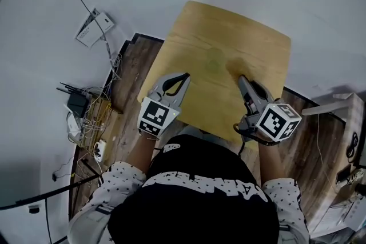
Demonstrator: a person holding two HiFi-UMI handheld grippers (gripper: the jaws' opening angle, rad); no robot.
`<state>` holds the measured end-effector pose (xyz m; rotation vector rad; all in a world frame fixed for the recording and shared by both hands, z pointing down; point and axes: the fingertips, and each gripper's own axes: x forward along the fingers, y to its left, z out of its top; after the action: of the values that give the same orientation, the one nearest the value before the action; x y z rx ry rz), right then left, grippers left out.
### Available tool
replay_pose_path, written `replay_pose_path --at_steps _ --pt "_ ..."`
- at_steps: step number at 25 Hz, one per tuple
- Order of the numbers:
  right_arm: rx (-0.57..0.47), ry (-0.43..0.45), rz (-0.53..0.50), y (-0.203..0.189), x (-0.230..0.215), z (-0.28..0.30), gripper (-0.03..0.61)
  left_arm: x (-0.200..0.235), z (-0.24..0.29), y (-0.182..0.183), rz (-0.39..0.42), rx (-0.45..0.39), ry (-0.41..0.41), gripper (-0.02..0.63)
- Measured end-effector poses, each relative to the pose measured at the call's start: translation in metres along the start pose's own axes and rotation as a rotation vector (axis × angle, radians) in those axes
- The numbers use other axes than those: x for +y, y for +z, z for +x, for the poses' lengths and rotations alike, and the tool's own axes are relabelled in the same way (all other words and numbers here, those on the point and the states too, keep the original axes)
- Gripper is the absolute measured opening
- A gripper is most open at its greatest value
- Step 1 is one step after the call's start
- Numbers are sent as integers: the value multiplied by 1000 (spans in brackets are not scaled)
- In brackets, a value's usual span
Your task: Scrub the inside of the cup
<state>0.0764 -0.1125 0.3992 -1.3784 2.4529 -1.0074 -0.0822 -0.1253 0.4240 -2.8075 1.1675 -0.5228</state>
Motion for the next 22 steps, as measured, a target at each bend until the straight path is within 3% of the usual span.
replay_pose_path --at_steps 9,14,22 --pt "-42 -41 -82 11 16 -4 55 6 -4 19 17 0 -40 3" --pt "-66 -36 -80 13 20 -3 52 13 -3 29 39 2 -60 3" --pt "-60 -53 -95 15 18 4 52 21 2 37 10 -12 -70 3"
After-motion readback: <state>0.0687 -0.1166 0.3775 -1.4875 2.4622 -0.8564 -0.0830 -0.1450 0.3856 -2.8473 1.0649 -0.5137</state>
